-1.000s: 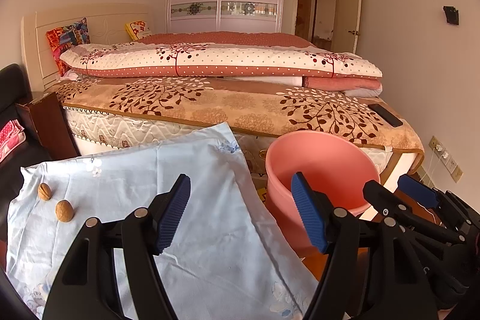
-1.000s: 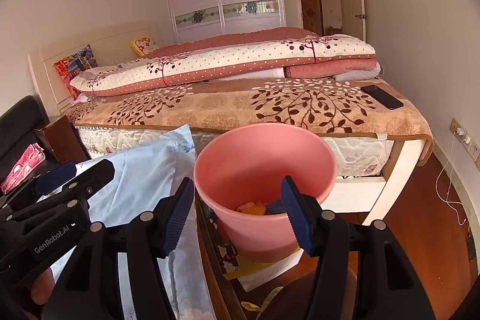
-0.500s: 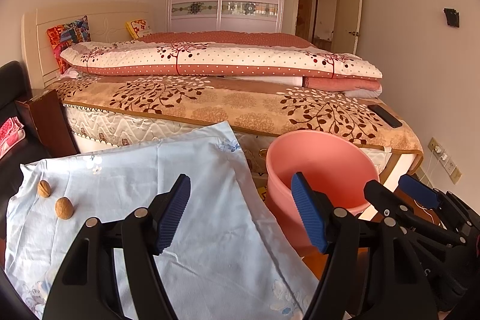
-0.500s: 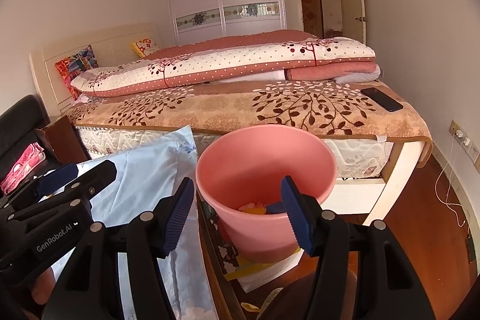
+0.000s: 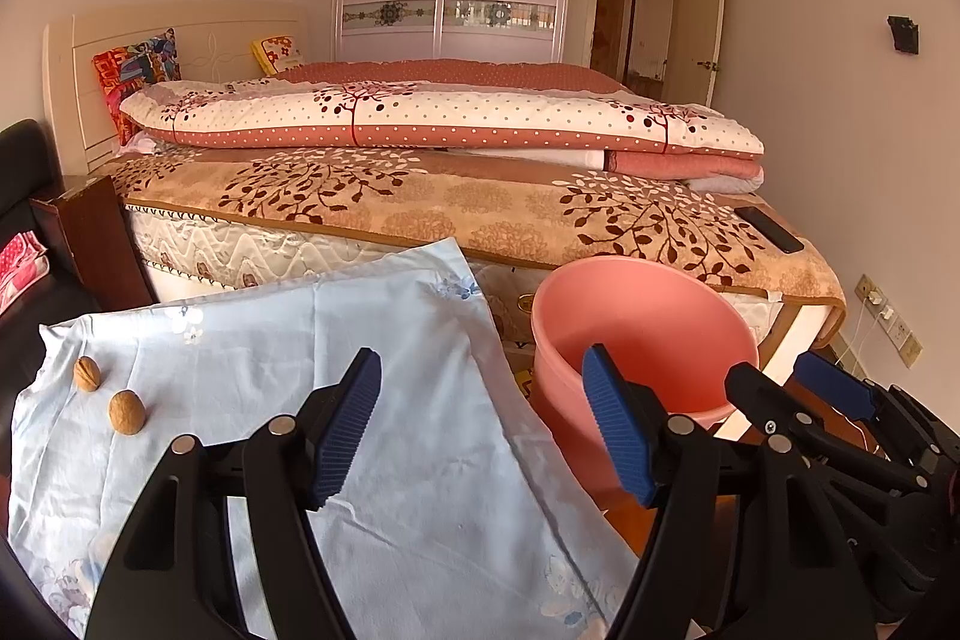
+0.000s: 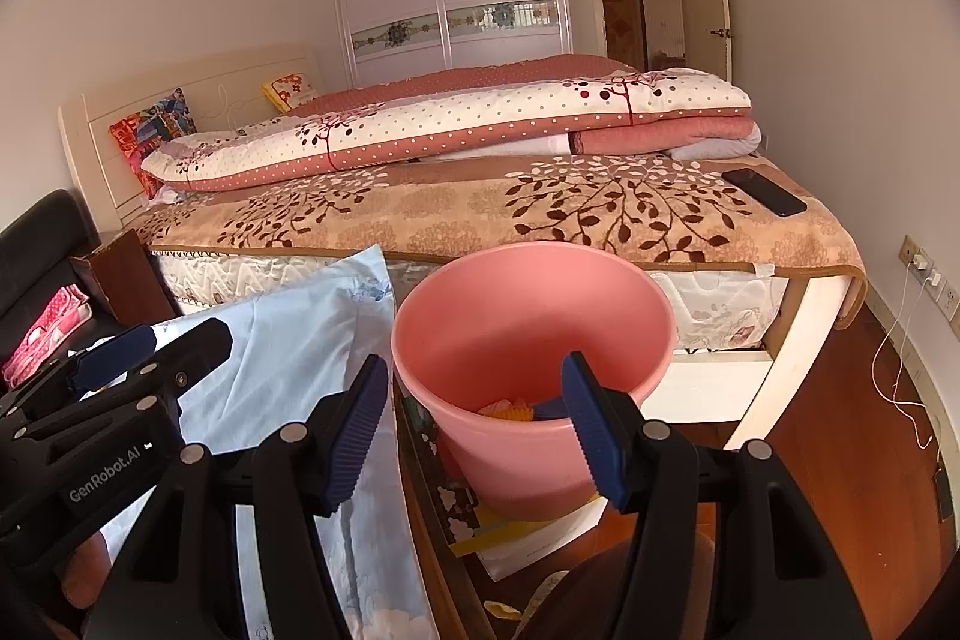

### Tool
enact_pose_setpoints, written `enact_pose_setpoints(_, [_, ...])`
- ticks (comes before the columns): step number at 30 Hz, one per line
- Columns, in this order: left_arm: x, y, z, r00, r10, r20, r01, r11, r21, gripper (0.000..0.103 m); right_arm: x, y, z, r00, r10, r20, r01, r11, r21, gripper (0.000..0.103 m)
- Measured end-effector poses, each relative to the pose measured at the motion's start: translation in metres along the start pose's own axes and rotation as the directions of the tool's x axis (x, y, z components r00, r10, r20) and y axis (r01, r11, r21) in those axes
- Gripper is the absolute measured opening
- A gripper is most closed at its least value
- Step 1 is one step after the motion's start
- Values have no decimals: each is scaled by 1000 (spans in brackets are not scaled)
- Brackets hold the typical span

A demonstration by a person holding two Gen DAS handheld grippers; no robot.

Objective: Collect trash

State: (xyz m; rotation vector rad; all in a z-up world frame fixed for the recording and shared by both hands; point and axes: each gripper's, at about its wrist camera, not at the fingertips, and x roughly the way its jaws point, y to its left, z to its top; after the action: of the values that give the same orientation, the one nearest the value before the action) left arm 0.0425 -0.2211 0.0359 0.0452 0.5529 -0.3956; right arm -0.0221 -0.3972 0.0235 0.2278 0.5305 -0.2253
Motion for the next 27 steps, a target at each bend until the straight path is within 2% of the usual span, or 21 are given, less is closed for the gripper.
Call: enact_pose_setpoints(27, [4, 1, -3, 1000, -4, -12, 4, 1000, -11, 70, 6, 0, -5, 1000, 0, -15, 0, 1000, 4, 60])
